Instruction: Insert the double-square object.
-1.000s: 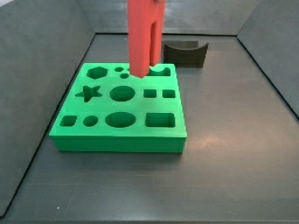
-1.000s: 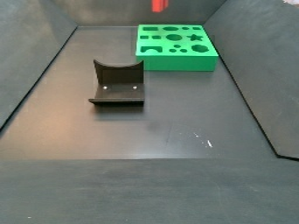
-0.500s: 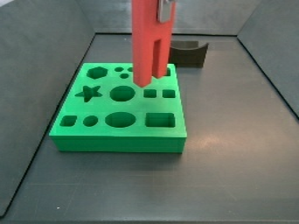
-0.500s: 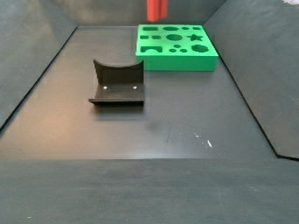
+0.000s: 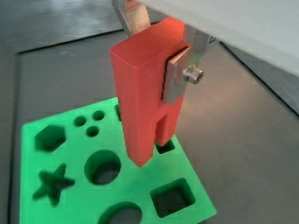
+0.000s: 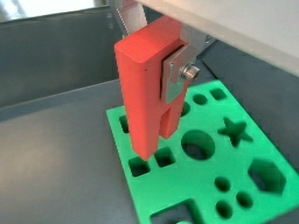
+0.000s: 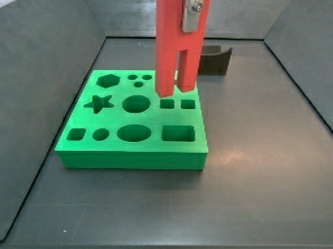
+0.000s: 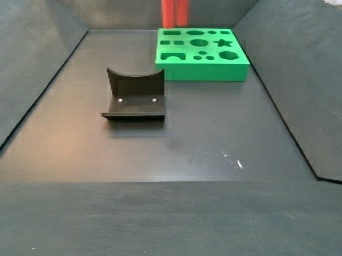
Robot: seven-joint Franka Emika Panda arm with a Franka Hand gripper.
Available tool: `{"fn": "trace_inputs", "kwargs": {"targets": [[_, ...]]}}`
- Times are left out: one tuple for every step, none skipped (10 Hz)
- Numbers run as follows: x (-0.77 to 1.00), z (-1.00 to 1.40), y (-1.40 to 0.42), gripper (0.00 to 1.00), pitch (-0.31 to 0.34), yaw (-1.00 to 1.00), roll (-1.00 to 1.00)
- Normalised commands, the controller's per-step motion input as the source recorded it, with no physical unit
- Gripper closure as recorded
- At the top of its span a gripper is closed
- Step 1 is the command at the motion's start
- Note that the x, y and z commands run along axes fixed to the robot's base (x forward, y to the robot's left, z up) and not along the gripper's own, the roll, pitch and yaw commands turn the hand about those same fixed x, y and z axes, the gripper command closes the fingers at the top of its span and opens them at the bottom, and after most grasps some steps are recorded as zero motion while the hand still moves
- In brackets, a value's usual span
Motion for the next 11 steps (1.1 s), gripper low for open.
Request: {"fn": "trace_inputs", "kwargs": {"targets": [[0.15, -0.29, 0.11, 1.0, 0.0, -0.94, 0.0], [0.13, -0.38, 0.02, 1.0, 0.0, -0.89, 0.0], [0.01, -0.39, 0.01, 1.0, 0.0, -0.81, 0.02], [0.0, -0.35, 0.0, 1.0, 0.0, -0.71, 0.02], [0.01, -0.33, 0.0, 1.0, 0.0, -0.7, 0.02], [0.0, -0.27, 0.0, 1.0, 0.006, -0.67, 0.01], [0.0, -0.22, 0.02, 1.0, 0.019, -0.51, 0.05], [0.03, -0.2, 0.0, 1.0, 0.0, -0.4, 0.02], [0.0, -0.15, 0.01, 1.0, 0.0, -0.01, 0.01], [0.01, -0.3, 0.04, 1.0, -0.043, 0.0, 0.0], [0.1, -0.44, 0.11, 1.0, -0.106, 0.04, -0.03]]}}
